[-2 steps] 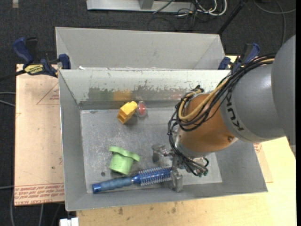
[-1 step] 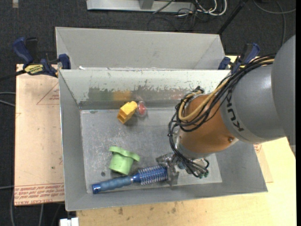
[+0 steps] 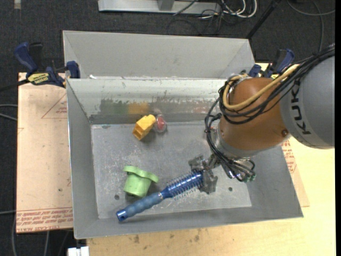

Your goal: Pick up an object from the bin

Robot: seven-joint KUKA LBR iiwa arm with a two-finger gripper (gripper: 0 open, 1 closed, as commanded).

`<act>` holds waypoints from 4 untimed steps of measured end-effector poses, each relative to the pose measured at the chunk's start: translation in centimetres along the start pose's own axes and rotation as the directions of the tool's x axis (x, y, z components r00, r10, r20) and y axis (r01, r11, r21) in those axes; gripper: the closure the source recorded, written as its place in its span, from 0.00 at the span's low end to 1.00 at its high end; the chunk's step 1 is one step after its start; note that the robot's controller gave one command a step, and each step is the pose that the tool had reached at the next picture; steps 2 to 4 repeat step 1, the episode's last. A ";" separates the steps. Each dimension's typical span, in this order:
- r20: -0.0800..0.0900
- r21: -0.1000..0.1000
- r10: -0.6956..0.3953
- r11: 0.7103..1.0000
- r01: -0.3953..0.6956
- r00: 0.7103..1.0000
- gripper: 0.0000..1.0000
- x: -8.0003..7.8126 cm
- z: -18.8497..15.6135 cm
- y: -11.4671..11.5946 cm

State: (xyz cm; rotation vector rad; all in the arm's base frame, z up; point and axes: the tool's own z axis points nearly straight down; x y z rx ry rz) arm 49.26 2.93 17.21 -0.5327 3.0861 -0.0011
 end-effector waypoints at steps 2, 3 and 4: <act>0.002 0.002 -0.011 1.000 0.011 1.000 1.00 -1.3 -20.9 -1.5; 0.002 0.002 -0.011 1.000 0.011 1.000 1.00 -1.3 -20.9 -1.5; 0.002 0.002 -0.011 1.000 0.011 1.000 1.00 -1.3 -20.9 -1.5</act>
Offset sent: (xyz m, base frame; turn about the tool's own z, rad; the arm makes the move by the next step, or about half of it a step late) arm 0.0130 -0.0100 0.2054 -0.0138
